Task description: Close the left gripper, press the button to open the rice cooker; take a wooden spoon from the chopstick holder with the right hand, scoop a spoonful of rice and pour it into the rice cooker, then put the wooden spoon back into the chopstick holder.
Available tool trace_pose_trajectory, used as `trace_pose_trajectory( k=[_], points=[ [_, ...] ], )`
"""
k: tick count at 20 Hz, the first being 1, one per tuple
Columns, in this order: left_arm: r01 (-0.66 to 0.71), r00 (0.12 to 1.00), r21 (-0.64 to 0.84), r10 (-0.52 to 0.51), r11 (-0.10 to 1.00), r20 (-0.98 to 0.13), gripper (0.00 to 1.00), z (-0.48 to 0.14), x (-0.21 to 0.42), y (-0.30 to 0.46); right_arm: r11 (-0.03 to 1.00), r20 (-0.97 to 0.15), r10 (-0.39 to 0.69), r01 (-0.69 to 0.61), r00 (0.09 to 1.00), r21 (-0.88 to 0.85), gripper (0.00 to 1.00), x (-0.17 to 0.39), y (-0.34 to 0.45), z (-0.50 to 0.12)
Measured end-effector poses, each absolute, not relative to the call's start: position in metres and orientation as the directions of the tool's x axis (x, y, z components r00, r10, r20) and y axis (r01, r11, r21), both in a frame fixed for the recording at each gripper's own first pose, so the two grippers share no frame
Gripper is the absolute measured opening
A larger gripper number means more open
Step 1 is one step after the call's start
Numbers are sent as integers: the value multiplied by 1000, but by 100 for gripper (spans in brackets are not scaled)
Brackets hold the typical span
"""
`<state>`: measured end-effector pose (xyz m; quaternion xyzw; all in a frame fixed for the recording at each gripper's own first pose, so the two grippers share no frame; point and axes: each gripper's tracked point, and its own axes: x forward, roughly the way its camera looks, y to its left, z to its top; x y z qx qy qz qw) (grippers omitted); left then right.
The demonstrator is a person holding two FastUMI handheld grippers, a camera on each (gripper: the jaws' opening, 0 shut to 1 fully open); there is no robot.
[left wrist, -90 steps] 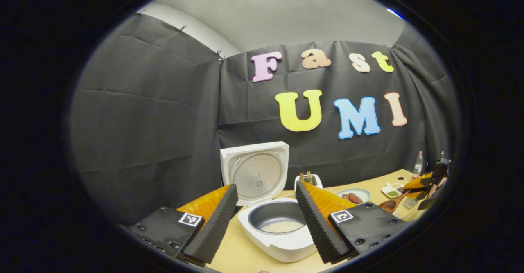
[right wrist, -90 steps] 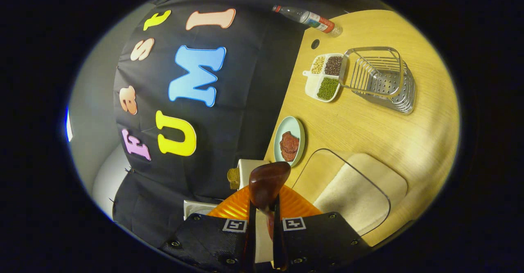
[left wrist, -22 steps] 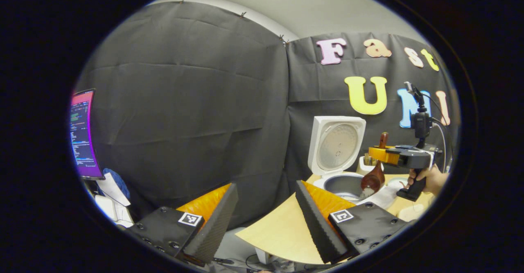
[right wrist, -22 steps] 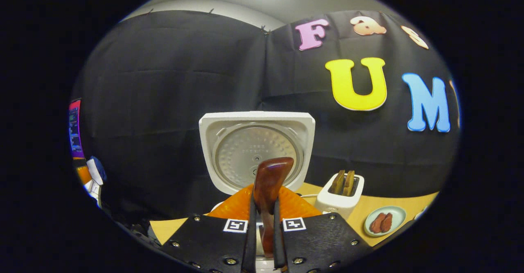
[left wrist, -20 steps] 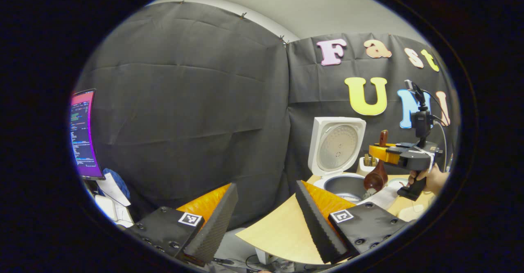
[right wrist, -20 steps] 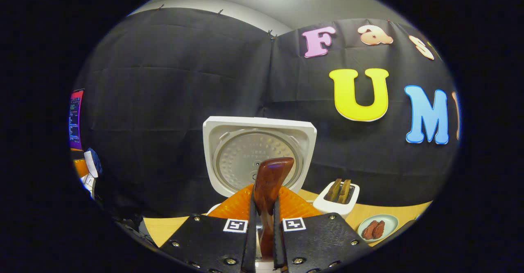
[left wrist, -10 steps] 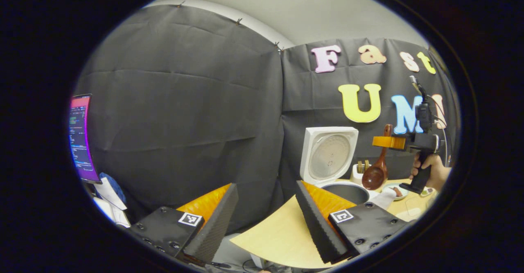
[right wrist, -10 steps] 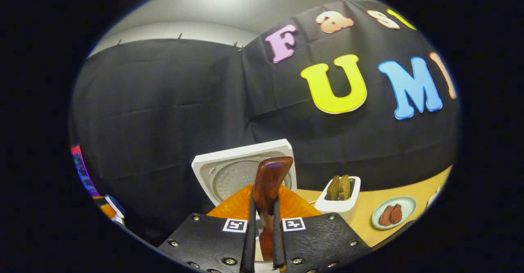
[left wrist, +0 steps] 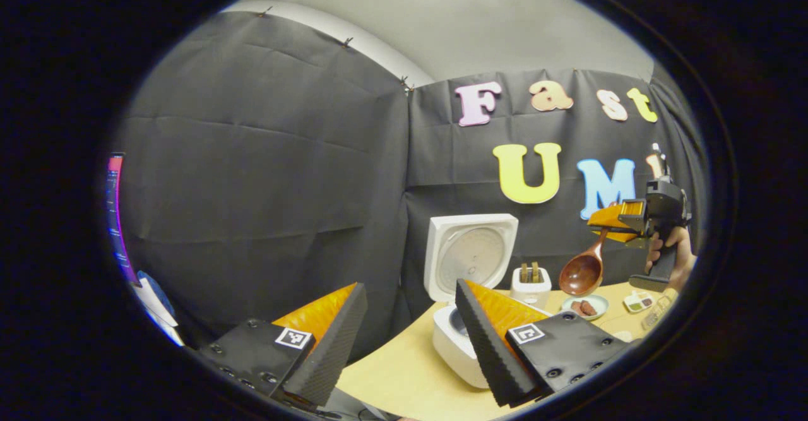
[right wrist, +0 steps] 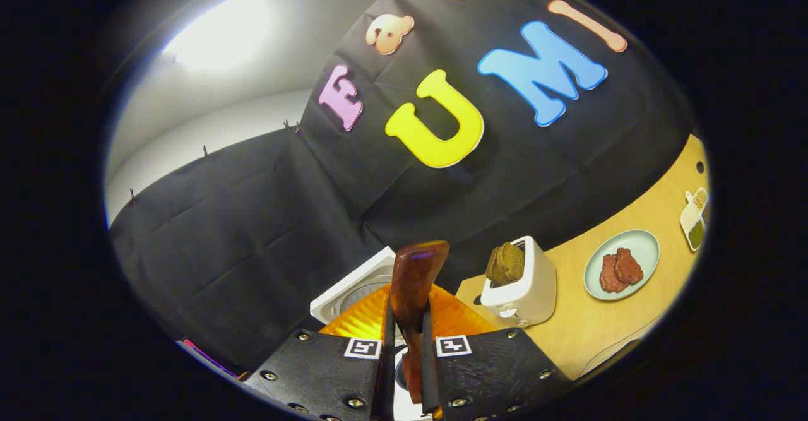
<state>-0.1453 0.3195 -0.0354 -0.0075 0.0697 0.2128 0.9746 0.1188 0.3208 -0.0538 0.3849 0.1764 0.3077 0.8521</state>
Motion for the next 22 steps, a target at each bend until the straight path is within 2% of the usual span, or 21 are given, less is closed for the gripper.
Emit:
trace_pose_trajectory(
  k=[3,12,17,22],
  points=[
    [-367,922,15,366,930,-125,100,-28,-129,291,520,-84,618,-326,782,789,17,119,275,-64],
    [-245,965,1,244,970,-99,100,-17,-95,216,578,-138,462,-179,876,796,17,111,142,-79],
    [-215,973,-12,214,976,-83,100,-9,-77,191,617,-168,370,-106,913,780,17,107,82,-92],
    [-196,978,-16,194,980,-76,95,-5,-58,170,674,-204,288,-47,936,737,17,106,31,-110]
  ],
)
